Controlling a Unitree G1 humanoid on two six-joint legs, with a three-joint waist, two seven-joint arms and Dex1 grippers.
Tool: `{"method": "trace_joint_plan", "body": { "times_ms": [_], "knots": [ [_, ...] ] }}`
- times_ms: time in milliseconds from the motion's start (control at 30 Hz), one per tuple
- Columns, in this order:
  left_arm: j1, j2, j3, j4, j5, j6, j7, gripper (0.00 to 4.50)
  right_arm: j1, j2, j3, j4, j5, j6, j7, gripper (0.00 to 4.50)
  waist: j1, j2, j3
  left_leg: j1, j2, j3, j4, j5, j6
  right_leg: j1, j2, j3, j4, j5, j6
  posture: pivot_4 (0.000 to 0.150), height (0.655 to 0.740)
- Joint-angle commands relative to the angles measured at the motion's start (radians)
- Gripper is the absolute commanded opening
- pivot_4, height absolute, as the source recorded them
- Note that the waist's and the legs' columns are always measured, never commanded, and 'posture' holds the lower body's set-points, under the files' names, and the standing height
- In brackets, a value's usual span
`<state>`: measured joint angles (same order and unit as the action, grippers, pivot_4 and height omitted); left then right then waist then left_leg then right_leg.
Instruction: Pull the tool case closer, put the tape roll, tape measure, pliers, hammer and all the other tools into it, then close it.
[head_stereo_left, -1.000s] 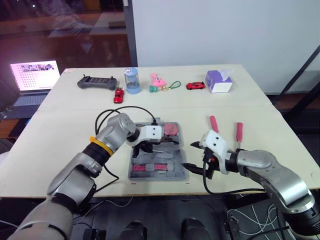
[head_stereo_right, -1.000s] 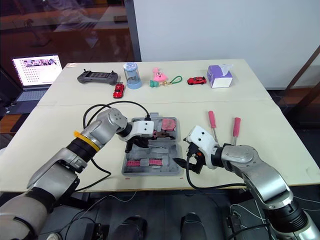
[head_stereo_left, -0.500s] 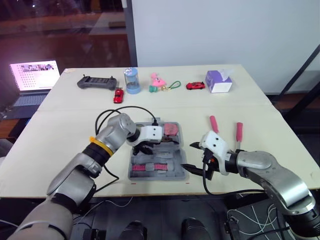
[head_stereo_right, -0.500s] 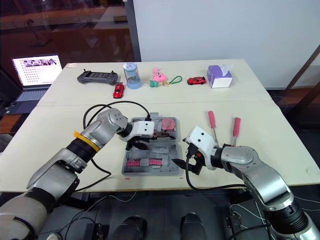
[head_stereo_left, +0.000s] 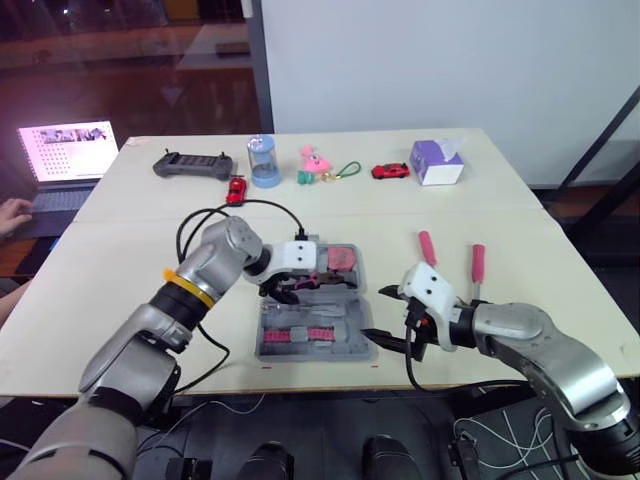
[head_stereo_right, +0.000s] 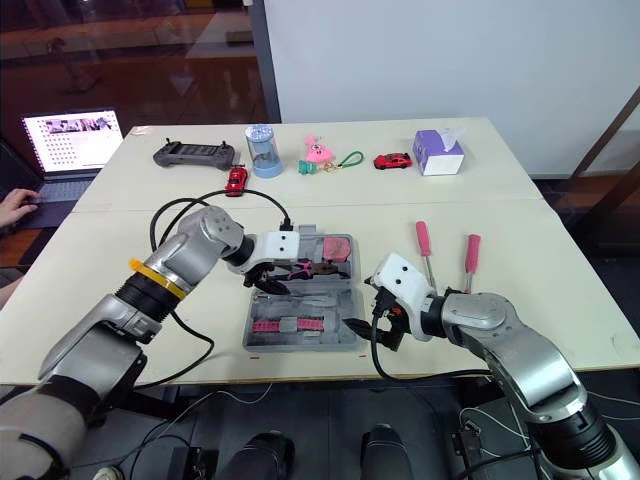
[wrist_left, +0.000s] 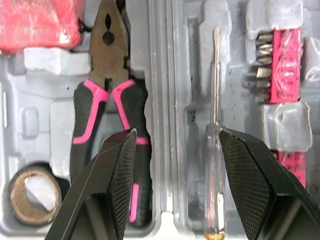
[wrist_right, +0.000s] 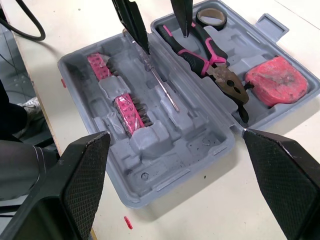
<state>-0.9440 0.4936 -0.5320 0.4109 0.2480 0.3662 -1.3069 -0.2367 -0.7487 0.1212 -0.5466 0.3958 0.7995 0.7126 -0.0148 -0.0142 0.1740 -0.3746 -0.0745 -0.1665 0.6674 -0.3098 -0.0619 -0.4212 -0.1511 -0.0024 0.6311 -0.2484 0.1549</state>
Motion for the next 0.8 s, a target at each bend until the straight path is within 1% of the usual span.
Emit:
{"method": "trace_joint_plan", "body": {
  "times_ms": [33,167,433,633,800],
  "knots": [
    [0.017,0.047,0.044,-0.055,-0.045,-0.014,-0.05,2.73,-0.007,0.009,-0.015,-0.027,0.006,-0.014,-0.001,4.5,-0.001,0.0,0.0,0.0,0.0,0.0,0.0,0.0,0.0,0.0,0.0,0.0,0.0,0.0,0.0,0.15,0.74],
    [0.049,0.066,0.046,-0.061,-0.076,-0.053,-0.079,2.73,-0.006,0.01,-0.015,-0.027,0.005,-0.014,-0.001,4.5,-0.002,0.0,0.0,0.0,0.0,0.0,0.0,0.0,0.0,0.0,0.0,0.0,0.0,0.0,0.0,0.15,0.74],
    [0.101,0.031,0.052,-0.021,-0.093,-0.091,-0.044,2.73,0.0,0.012,-0.018,-0.035,0.005,-0.01,-0.009,4.5,0.001,0.0,0.0,0.0,0.0,0.0,0.0,0.0,0.0,0.0,0.0,0.0,0.0,0.0,0.0,0.15,0.74],
    [0.096,-0.002,0.058,0.042,-0.091,-0.116,-0.014,2.73,0.014,0.009,-0.024,-0.05,0.01,-0.003,-0.019,4.5,0.0,0.0,0.0,0.0,0.0,0.0,0.0,0.0,0.0,0.0,0.0,0.0,0.0,0.0,0.0,0.15,0.74],
    [0.092,-0.007,0.057,0.084,-0.083,-0.132,-0.001,2.73,0.016,0.011,-0.026,-0.056,0.014,0.001,-0.026,4.5,-0.001,0.0,0.0,0.0,0.0,0.0,0.0,0.0,0.0,0.0,0.0,0.0,0.0,0.0,0.0,0.15,0.74]
  ]
}}
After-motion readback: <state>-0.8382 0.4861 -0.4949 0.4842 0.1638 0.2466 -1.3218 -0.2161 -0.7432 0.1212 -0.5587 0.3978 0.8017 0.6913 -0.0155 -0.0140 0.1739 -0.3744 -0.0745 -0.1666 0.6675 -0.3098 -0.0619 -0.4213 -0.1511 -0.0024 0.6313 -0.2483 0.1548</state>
